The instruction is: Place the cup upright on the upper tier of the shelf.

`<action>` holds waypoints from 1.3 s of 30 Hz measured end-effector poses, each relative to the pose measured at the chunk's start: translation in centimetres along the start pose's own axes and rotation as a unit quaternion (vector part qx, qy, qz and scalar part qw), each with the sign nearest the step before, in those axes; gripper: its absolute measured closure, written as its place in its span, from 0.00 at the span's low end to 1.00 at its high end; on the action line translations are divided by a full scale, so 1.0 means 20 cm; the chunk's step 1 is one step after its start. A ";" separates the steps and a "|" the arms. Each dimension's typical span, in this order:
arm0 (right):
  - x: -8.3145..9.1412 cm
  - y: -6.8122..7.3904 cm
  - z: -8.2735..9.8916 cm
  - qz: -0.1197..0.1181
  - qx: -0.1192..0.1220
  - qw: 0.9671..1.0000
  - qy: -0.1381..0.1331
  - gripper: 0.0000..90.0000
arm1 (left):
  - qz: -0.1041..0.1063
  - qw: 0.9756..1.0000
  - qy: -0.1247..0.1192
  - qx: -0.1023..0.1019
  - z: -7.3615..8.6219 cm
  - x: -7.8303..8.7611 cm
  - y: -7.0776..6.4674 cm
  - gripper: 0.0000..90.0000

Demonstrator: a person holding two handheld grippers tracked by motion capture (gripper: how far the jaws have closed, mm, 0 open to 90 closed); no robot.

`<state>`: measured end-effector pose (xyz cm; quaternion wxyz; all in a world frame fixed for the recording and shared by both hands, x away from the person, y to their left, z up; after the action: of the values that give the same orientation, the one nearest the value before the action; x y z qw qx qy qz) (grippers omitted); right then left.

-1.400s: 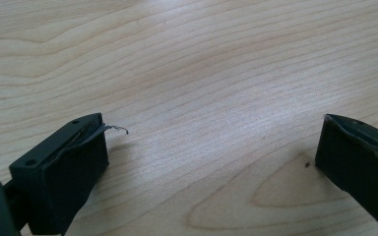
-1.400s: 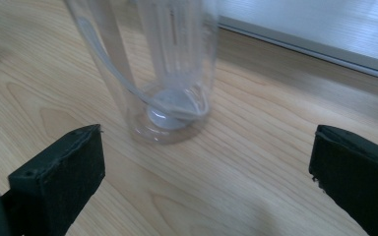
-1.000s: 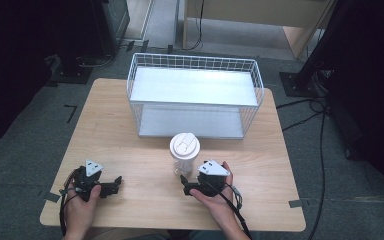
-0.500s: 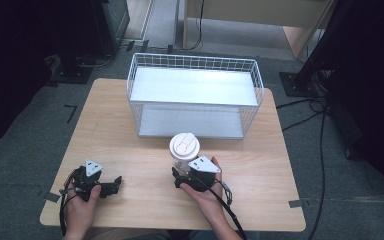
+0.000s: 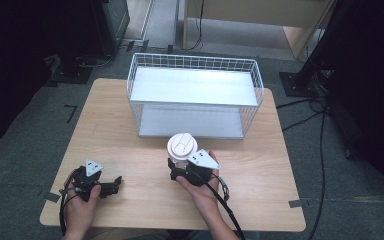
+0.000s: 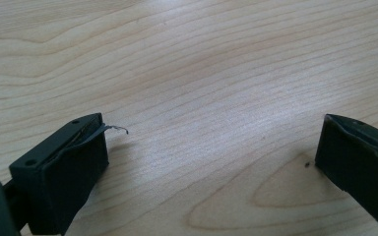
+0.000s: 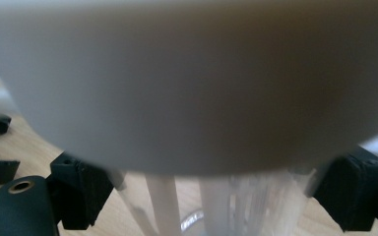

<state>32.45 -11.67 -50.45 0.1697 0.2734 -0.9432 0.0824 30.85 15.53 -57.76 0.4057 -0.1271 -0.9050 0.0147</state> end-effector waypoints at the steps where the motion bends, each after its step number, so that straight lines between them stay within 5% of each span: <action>1: 0.00 0.00 -0.01 0.001 0.001 1.000 -0.003 0.15 | 0.000 1.000 0.000 0.000 0.00 0.00 0.00 0.00; 21: -0.02 0.03 -0.12 0.014 -0.001 0.999 -0.041 0.17 | 0.000 1.000 -0.001 0.001 0.00 0.00 0.00 0.00; 39: 0.04 0.00 -0.46 0.032 0.027 0.993 -0.110 0.17 | 0.000 1.000 0.000 -0.001 0.00 0.00 0.00 0.00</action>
<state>34.33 -9.87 -41.57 0.0549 0.2553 -0.9618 0.0825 30.86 15.55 -57.76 0.4057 -0.1271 -0.9050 0.0138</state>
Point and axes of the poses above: each handheld gripper's, and its own axes: x roughly backward along the jaws, z roughly out of its underside, y roughly to its left, the point moved 8 cm from there along -x, roughly forward along the jaws, and after that the axes turned 12 degrees about x, right-handed, at the moved point
